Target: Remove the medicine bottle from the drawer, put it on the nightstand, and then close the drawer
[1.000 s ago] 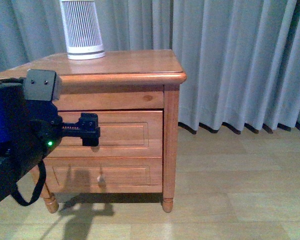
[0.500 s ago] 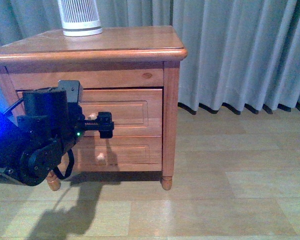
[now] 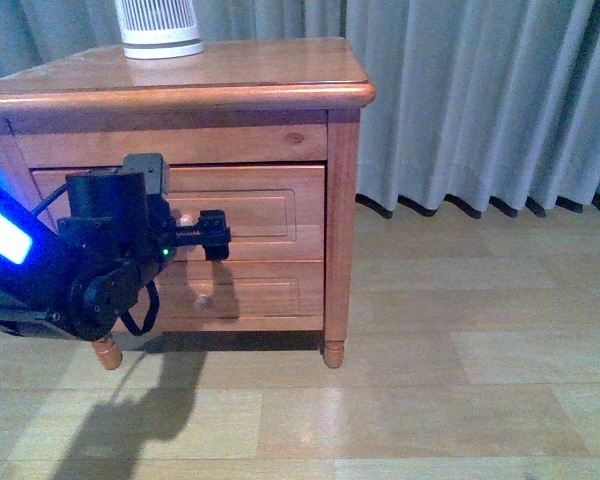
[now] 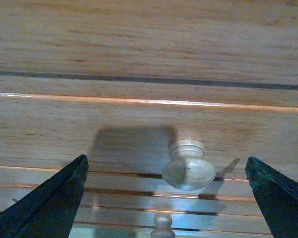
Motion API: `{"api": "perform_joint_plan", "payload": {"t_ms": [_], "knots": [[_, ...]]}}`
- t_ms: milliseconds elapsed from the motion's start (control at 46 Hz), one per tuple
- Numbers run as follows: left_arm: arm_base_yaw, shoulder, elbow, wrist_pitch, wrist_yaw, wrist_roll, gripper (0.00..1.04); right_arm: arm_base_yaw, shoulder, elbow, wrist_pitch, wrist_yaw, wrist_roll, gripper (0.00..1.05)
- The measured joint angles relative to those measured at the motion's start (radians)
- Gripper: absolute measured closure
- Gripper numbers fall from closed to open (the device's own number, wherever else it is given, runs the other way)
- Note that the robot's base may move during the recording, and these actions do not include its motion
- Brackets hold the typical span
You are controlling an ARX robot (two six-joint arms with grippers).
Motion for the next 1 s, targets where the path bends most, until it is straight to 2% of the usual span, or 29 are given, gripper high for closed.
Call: {"api": "perform_joint_plan", "payload": {"t_ms": [65, 130, 609, 826, 1000], "knots": [[0.0, 0.002, 0.005, -0.002, 0.003, -0.003, 0.07, 0.0, 0.0, 0.0, 0.0, 0.0, 0.0, 0.07], [0.0, 0.007, 0.014, -0.004, 0.004, -0.005, 0.14, 0.0, 0.0, 0.0, 0.0, 0.0, 0.0, 0.07], [-0.004, 0.018, 0.024, -0.008, 0.013, -0.026, 0.77, 0.0, 0.0, 0.0, 0.0, 0.0, 0.0, 0.07], [-0.004, 0.011, 0.002, 0.009, 0.013, -0.032, 0.79, 0.0, 0.0, 0.0, 0.0, 0.0, 0.0, 0.07], [-0.008, -0.056, -0.148, 0.08, 0.029, -0.043, 0.8, 0.0, 0.0, 0.0, 0.0, 0.0, 0.0, 0.07]]}}
